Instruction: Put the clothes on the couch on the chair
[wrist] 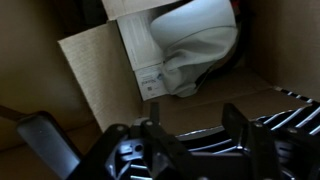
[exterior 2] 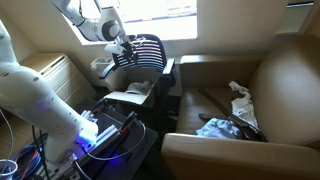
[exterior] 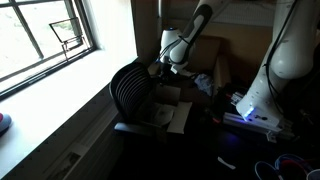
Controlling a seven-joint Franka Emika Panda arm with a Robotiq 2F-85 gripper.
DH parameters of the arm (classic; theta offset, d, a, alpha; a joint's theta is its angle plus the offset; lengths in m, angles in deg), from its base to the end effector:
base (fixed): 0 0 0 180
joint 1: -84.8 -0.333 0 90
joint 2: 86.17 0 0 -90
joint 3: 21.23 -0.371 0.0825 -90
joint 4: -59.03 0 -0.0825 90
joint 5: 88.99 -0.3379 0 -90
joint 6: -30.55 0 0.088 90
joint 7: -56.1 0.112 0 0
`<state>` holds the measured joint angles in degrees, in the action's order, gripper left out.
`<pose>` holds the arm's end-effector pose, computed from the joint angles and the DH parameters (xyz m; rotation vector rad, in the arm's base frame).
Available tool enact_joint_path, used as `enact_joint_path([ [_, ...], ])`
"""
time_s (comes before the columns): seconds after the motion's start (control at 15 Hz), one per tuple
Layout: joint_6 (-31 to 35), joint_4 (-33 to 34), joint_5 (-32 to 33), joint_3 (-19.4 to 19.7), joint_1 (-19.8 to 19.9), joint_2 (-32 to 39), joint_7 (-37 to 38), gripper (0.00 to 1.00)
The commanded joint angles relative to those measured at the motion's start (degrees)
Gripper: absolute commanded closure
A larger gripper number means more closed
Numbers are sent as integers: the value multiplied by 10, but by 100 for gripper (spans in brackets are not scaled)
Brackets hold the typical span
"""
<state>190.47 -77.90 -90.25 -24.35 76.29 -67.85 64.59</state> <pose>0.4980 0.1010 0.2827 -3.0997 -0.0481 -0.1181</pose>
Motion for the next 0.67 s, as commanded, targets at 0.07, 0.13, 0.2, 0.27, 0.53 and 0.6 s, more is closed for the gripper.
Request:
enact_joint_path([
  [0.07,-9,19,211,166,-90,-24,133,0],
  [0.13,-20,30,265,202,-99,-35,156,0],
  [0.2,-20,36,317,235,-107,-48,179,0],
  [0.27,-22,47,369,268,-111,-62,198,0],
  [0.53,-8,99,517,363,-98,-89,301,0],
  [0.6,-18,100,514,372,-99,-98,332,0],
])
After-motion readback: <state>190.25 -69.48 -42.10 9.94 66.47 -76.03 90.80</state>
